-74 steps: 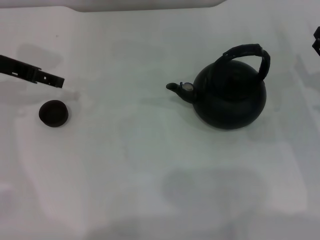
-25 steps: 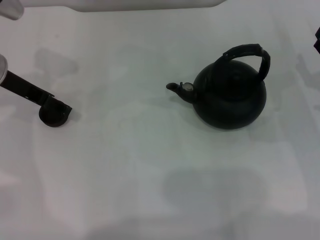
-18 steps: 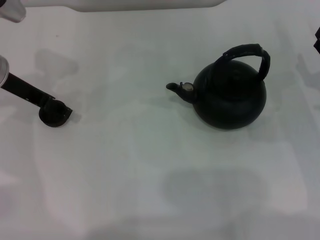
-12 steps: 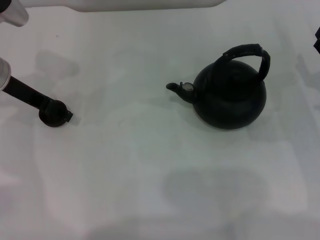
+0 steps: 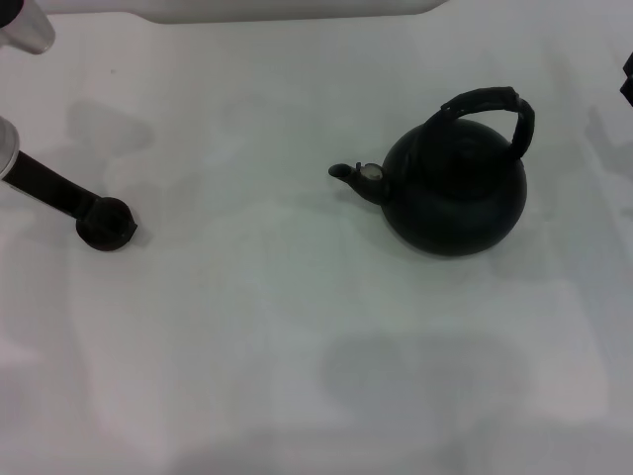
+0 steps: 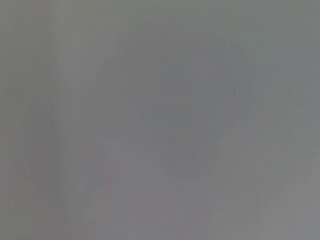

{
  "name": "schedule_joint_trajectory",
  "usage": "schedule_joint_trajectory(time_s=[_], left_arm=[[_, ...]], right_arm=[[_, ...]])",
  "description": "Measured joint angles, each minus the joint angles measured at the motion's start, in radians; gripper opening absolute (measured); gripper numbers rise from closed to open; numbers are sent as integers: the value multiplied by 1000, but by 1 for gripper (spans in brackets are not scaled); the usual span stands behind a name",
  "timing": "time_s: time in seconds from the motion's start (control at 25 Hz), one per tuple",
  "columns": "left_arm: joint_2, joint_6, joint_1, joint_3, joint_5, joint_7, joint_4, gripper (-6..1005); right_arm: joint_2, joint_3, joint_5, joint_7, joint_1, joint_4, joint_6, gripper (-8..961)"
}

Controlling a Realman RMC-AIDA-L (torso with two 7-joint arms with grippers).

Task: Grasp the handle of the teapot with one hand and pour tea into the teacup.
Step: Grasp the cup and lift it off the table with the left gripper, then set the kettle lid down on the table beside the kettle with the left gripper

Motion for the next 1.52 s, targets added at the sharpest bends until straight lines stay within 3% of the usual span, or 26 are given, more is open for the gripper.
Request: schedule_joint_trajectory(time_s=[0.4, 1.12, 1.4, 1.52], left_arm=[[0, -26, -19, 0, 4, -2, -42, 877], [0, -21, -71, 14, 46, -18, -81, 720], [0, -16, -100, 66, 54, -28, -35, 700], [-3, -30, -139, 113, -2, -22, -22, 701]], right_arm=[[0, 0, 0, 0, 0, 0, 2, 855], [0, 0, 0, 0, 0, 2, 9, 855], [0, 0, 0, 0, 0, 1, 9, 855], [0, 1, 0, 0, 0, 0, 9, 855]])
